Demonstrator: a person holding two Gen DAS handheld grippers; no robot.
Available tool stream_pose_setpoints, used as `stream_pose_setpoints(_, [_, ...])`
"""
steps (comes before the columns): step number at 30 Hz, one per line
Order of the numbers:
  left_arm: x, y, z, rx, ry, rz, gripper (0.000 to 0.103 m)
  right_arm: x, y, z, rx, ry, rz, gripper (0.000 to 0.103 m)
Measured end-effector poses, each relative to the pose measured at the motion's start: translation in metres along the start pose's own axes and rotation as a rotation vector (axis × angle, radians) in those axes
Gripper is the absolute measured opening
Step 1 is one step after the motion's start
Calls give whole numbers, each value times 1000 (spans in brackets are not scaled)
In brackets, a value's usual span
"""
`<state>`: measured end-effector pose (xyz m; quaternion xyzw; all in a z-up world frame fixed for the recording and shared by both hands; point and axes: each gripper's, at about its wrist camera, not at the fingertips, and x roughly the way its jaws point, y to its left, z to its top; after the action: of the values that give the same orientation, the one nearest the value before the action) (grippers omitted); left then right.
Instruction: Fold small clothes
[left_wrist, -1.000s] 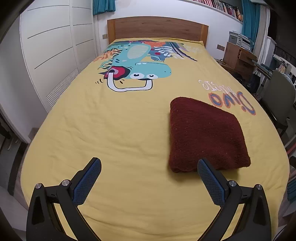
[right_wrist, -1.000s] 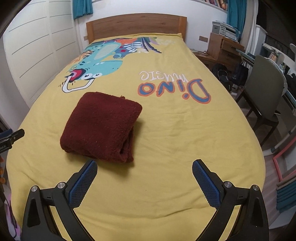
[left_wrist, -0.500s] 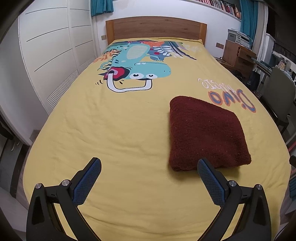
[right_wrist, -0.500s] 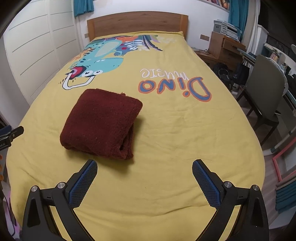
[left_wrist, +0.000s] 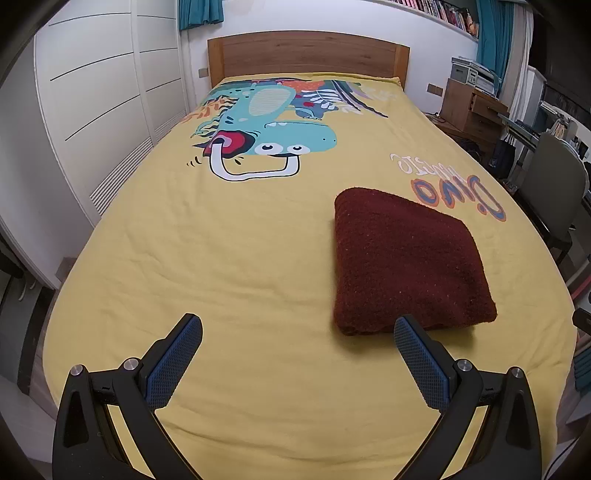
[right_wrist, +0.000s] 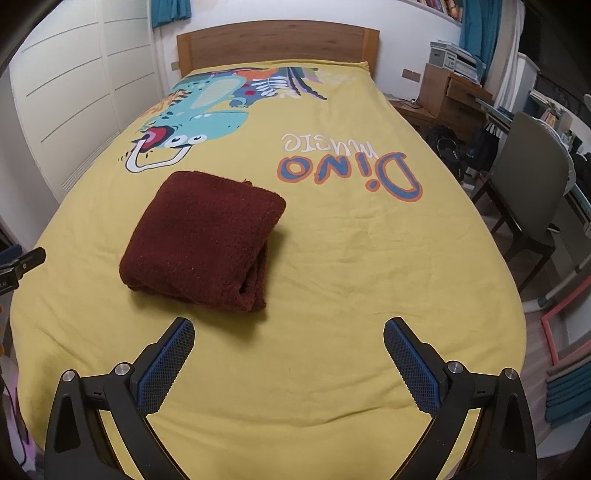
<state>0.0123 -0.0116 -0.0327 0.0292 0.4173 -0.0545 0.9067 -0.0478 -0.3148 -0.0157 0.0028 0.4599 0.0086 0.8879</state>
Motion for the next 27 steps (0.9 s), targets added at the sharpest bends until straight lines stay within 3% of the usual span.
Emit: stream_pose_setpoints(27, [2, 2, -5, -14, 29, 1, 102, 8, 2, -5, -8, 28, 14, 102])
